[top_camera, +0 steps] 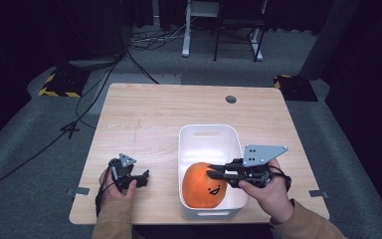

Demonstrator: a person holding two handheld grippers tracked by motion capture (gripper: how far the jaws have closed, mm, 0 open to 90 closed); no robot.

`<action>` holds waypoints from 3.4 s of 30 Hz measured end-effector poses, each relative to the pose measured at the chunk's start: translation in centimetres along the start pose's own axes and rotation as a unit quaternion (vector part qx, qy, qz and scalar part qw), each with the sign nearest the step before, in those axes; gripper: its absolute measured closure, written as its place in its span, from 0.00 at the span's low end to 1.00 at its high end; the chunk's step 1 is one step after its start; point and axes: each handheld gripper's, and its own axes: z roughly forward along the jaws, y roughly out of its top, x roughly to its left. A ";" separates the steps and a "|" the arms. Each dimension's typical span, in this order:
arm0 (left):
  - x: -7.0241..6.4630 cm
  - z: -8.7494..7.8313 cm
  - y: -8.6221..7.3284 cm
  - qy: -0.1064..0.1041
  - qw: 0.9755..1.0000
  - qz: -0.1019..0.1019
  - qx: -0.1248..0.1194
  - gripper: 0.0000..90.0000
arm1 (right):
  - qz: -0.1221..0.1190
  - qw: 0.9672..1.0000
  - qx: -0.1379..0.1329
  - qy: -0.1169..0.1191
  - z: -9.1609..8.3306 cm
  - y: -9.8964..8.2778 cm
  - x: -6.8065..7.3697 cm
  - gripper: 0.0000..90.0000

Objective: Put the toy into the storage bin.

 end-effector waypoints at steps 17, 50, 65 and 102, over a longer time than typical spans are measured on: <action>0.0 0.0 0.0 0.000 1.000 0.000 0.000 0.14 | 0.024 0.998 0.058 0.018 1.5 -2.4 -0.3 0.89; 0.0 0.0 0.0 0.000 1.000 0.000 0.000 0.14 | 0.028 0.998 0.018 -0.049 -1.6 0.2 -2.0 0.43; 0.0 0.0 0.0 0.000 1.000 0.000 0.000 0.14 | 0.041 0.992 0.033 -0.113 -4.2 -0.1 -4.5 0.37; 0.1 0.1 0.1 -0.006 1.000 0.000 0.000 0.13 | 0.138 0.955 0.082 -0.249 -11.7 -8.7 -11.7 0.19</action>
